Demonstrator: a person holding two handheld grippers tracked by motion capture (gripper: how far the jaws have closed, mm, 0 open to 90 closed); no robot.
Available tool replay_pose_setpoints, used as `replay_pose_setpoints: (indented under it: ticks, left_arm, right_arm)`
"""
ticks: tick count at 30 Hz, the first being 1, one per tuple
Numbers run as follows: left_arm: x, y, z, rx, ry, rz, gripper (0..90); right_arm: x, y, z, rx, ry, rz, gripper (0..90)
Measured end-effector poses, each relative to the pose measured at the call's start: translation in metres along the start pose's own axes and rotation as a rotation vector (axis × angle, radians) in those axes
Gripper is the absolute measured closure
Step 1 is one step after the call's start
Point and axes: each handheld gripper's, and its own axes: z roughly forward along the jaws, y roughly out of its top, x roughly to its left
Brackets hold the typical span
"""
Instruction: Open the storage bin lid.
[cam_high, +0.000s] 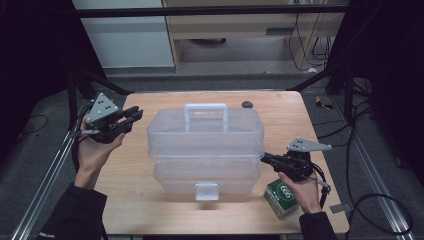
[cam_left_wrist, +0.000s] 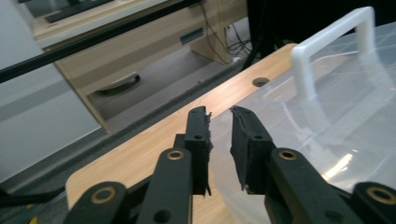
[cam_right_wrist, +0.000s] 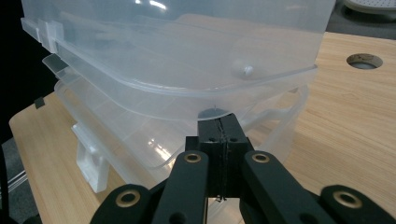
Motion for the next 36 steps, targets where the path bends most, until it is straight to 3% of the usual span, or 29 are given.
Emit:
replay_pose_setpoints:
  ticks: [4, 6, 8, 13, 18, 19, 24, 28, 33, 36]
  left_arm:
    - [0.004, -0.018, -0.009, -0.039, 0.029, -0.058, 81.8]
    - [0.004, -0.028, -0.013, -0.032, 0.020, -0.096, 82.5]
    - [0.003, -0.042, -0.015, -0.011, 0.039, -0.098, 83.6]
    - [0.001, -0.073, -0.019, -0.020, 0.020, -0.185, 86.7]
    - [-0.004, -0.094, -0.015, -0.005, -0.003, -0.228, 89.0]
    - [-0.006, -0.097, -0.013, 0.028, -0.004, -0.214, 89.1]
    - [-0.013, -0.108, -0.010, 0.050, -0.011, -0.222, 89.5]
    - [-0.020, -0.115, -0.008, 0.073, -0.060, -0.219, 89.6]
    - [-0.031, -0.114, -0.002, 0.089, -0.108, -0.182, 89.6]
    - [-0.041, -0.110, 0.000, 0.070, -0.172, -0.172, 89.6]
  right_arm:
    - [0.000, 0.000, 0.000, 0.000, 0.001, 0.001, 90.0]
    - [0.000, 0.000, 0.000, 0.001, -0.002, -0.001, 90.0]
    - [0.000, 0.000, 0.000, 0.000, -0.003, 0.000, 90.0]
    - [0.001, 0.000, 0.001, -0.001, -0.001, 0.003, 90.0]
    - [0.000, 0.000, 0.001, 0.002, -0.001, 0.001, 90.0]
    - [0.001, 0.000, 0.001, 0.003, 0.001, 0.002, 90.0]
    - [0.000, -0.001, 0.001, 0.001, 0.004, 0.002, 90.0]
    - [0.000, -0.002, 0.001, -0.001, 0.004, 0.002, 90.0]
    - [0.000, -0.002, 0.001, 0.000, 0.006, 0.007, 90.0]
    - [0.000, -0.002, 0.002, 0.000, 0.010, 0.007, 90.0]
